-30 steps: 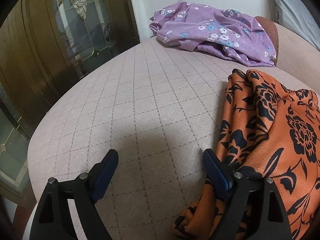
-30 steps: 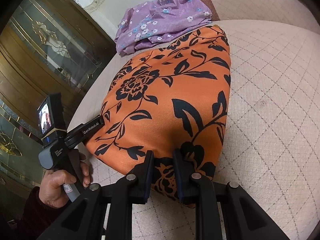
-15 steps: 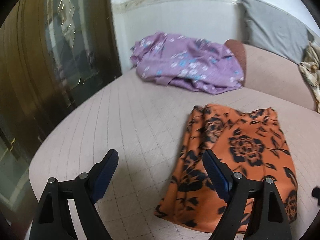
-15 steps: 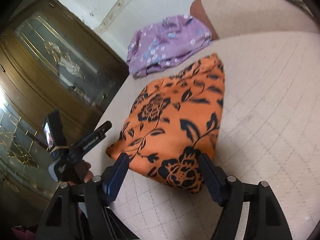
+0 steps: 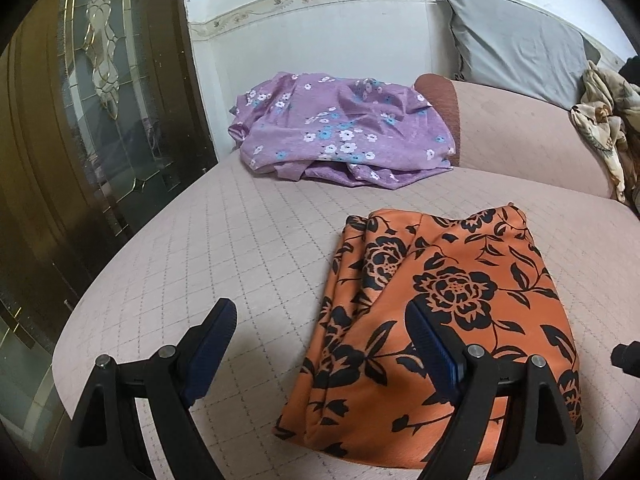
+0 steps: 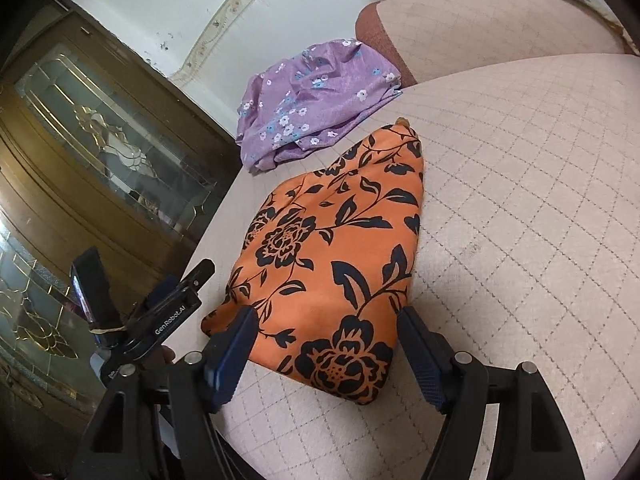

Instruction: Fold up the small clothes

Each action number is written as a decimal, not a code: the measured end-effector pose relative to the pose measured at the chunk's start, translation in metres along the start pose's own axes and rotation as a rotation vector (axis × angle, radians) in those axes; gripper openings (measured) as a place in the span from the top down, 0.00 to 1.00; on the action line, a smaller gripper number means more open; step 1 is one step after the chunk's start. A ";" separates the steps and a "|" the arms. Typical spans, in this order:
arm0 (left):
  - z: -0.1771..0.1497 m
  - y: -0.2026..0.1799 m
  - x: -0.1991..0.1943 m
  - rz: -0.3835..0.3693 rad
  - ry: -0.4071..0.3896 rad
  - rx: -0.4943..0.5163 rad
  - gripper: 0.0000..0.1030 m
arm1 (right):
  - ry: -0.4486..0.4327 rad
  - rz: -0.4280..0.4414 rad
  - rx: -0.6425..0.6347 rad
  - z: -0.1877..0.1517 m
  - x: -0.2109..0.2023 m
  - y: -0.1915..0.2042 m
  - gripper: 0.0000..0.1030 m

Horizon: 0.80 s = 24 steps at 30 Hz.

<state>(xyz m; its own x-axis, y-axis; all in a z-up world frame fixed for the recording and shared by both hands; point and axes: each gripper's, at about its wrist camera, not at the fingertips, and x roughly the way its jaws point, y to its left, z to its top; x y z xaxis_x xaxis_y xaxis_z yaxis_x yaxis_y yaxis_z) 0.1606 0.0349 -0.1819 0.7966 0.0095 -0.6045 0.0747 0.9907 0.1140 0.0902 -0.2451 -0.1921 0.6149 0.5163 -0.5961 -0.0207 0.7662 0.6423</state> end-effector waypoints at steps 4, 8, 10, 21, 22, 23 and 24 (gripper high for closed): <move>0.001 -0.003 0.002 -0.005 0.001 0.008 0.16 | 0.006 -0.002 0.018 0.001 0.006 -0.005 0.27; 0.001 -0.005 0.006 -0.003 0.010 0.024 0.16 | 0.013 0.002 0.035 0.002 0.012 -0.008 0.27; 0.001 -0.005 0.008 0.003 0.013 0.030 0.16 | 0.019 0.004 0.039 0.002 0.015 -0.009 0.27; 0.000 -0.006 0.019 0.016 0.032 0.043 0.16 | 0.036 0.010 0.076 0.003 0.026 -0.016 0.27; 0.000 -0.006 0.020 0.017 0.035 0.045 0.16 | 0.036 0.013 0.083 0.003 0.027 -0.017 0.27; 0.000 -0.006 0.022 0.016 0.037 0.047 0.16 | 0.035 0.015 0.088 0.004 0.027 -0.018 0.27; 0.000 -0.005 0.022 0.016 0.038 0.047 0.16 | 0.034 0.016 0.091 0.004 0.027 -0.018 0.27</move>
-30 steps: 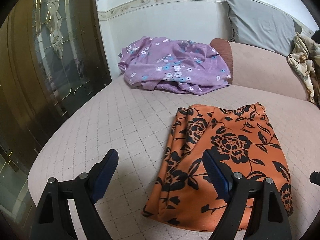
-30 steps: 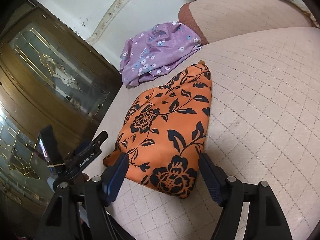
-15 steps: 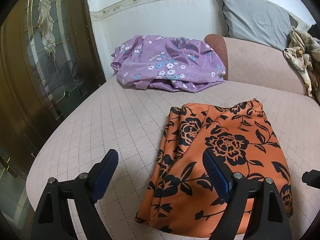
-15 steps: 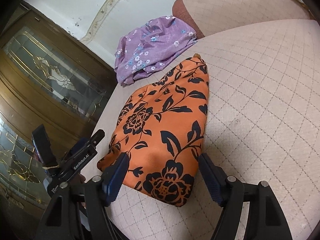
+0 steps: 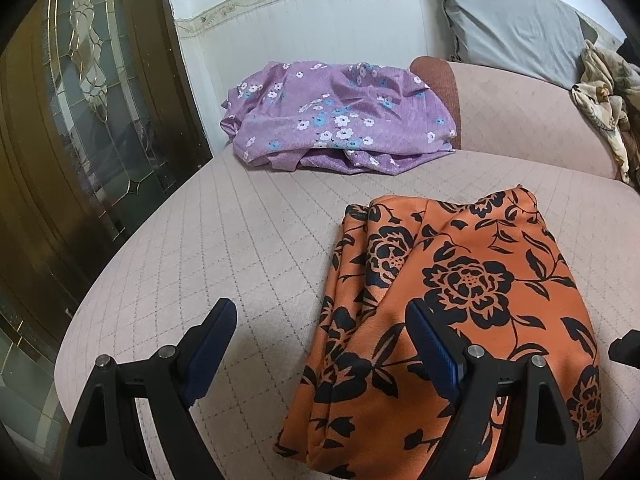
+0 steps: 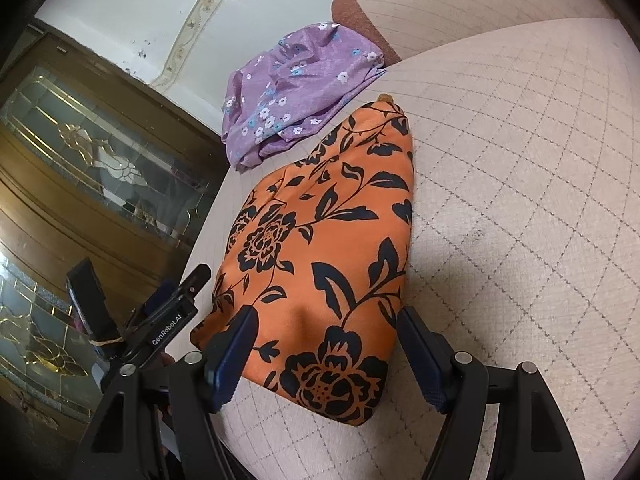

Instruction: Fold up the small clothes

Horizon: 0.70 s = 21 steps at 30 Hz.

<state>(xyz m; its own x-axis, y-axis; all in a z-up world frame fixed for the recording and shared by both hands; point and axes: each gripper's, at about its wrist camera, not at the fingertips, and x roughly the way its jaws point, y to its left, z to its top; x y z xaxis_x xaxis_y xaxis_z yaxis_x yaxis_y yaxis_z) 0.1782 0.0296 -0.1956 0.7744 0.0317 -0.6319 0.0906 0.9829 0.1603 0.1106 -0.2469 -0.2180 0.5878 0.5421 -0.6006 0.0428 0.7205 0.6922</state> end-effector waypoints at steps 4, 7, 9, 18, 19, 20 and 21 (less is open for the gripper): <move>0.000 0.001 0.004 -0.001 0.009 -0.003 0.16 | 0.000 0.004 0.012 0.002 0.002 -0.002 0.27; 0.001 0.001 0.006 -0.003 0.015 -0.002 0.16 | 0.004 0.008 0.017 0.004 0.005 -0.002 0.27; 0.001 0.001 0.007 -0.002 0.016 0.001 0.16 | 0.005 0.009 0.019 0.005 0.006 -0.002 0.27; 0.001 0.001 0.014 -0.006 0.039 -0.006 0.16 | 0.004 0.015 0.036 0.008 0.009 -0.005 0.27; 0.001 0.000 0.014 -0.007 0.039 -0.004 0.16 | 0.004 0.016 0.037 0.008 0.010 -0.006 0.27; 0.001 0.000 0.015 -0.007 0.040 -0.003 0.16 | 0.005 0.016 0.038 0.008 0.010 -0.006 0.27; 0.001 -0.001 0.015 -0.008 0.040 -0.001 0.16 | 0.005 0.017 0.038 0.008 0.010 -0.005 0.27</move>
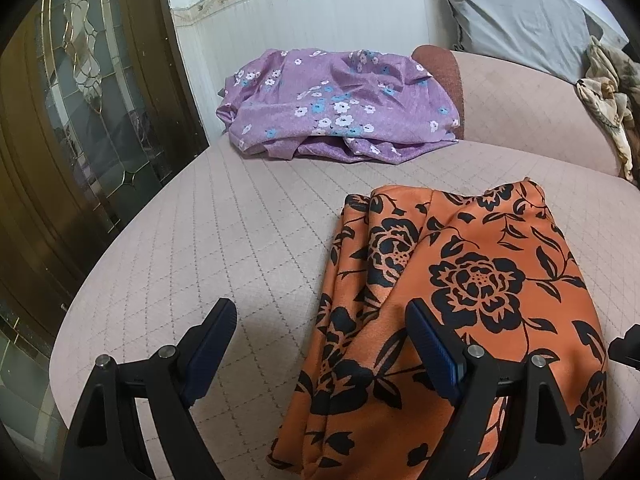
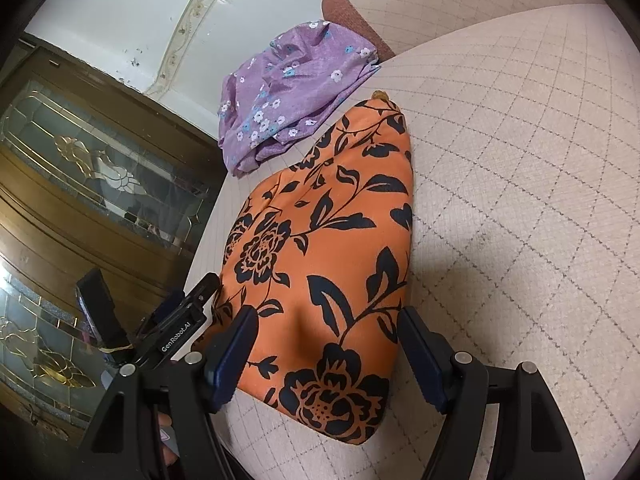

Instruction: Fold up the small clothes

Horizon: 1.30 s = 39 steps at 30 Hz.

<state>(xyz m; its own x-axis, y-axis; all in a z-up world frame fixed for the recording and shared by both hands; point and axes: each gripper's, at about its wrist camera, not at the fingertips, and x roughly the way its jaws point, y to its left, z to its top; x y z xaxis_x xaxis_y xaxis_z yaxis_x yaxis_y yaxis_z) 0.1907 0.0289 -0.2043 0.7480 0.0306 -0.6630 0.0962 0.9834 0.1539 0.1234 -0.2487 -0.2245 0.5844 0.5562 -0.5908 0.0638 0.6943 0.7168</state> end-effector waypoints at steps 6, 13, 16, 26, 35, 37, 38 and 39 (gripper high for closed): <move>0.000 -0.002 0.002 -0.006 0.010 0.002 0.16 | -0.005 0.005 0.005 0.001 0.000 -0.001 0.27; -0.001 -0.005 0.004 -0.009 0.022 0.005 0.16 | -0.009 0.011 0.008 0.001 -0.001 -0.002 0.27; -0.001 -0.004 0.005 -0.015 0.028 0.004 0.16 | -0.008 0.011 0.010 0.001 -0.002 -0.002 0.27; 0.006 0.022 0.020 -0.268 0.148 -0.080 0.16 | -0.002 0.036 0.083 0.007 0.004 -0.016 0.27; -0.004 0.053 0.055 -0.496 0.341 -0.249 0.16 | 0.040 0.116 0.247 0.020 0.028 -0.045 0.27; -0.007 0.048 0.061 -0.534 0.370 -0.244 0.16 | 0.077 0.125 0.279 0.020 0.040 -0.050 0.27; -0.009 0.044 0.063 -0.553 0.388 -0.239 0.16 | 0.084 0.124 0.291 0.020 0.044 -0.052 0.28; -0.010 0.041 0.063 -0.555 0.383 -0.231 0.16 | 0.079 0.126 0.291 0.022 0.046 -0.051 0.28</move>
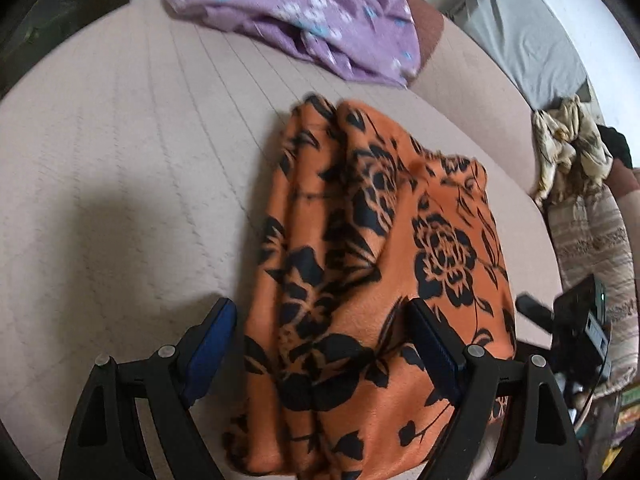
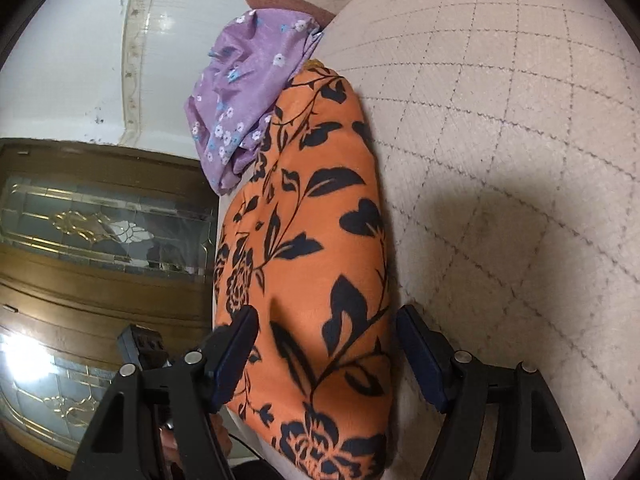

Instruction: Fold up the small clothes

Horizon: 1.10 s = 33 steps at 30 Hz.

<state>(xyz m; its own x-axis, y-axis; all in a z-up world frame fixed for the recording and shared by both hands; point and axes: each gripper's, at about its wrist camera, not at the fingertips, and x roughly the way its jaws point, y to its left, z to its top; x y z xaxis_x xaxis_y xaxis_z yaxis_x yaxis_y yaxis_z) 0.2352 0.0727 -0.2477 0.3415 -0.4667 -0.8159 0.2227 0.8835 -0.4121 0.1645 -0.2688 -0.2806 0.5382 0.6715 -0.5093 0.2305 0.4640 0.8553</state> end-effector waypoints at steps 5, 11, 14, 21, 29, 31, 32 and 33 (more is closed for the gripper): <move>0.002 -0.007 0.006 -0.075 0.010 -0.007 0.16 | 0.034 0.004 -0.005 0.006 0.013 0.004 0.27; 0.007 -0.013 0.014 -0.110 0.013 -0.014 0.17 | 0.043 0.003 -0.025 0.010 0.021 0.008 0.27; 0.009 -0.016 0.018 -0.088 -0.004 -0.015 0.29 | 0.035 -0.005 -0.051 0.011 0.026 0.011 0.27; 0.004 -0.018 0.012 -0.075 -0.043 0.020 0.53 | 0.001 -0.029 -0.136 0.016 0.046 0.020 0.56; 0.000 -0.032 0.002 -0.028 -0.094 0.074 0.64 | -0.050 -0.068 -0.193 0.010 0.037 0.037 0.61; -0.002 -0.037 0.000 -0.018 -0.105 0.097 0.65 | -0.064 -0.073 -0.230 0.007 0.030 0.045 0.62; -0.003 -0.040 -0.002 -0.020 -0.108 0.110 0.66 | -0.070 -0.075 -0.245 0.006 0.026 0.047 0.62; -0.005 -0.043 -0.004 -0.025 -0.108 0.118 0.66 | -0.075 -0.079 -0.256 0.005 0.023 0.049 0.62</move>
<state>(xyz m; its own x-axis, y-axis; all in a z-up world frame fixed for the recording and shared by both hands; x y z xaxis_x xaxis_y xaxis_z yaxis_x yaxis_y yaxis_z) 0.2195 0.0366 -0.2292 0.4289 -0.4957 -0.7552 0.3362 0.8636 -0.3758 0.1925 -0.2331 -0.2497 0.5878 0.5871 -0.5566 0.0668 0.6505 0.7566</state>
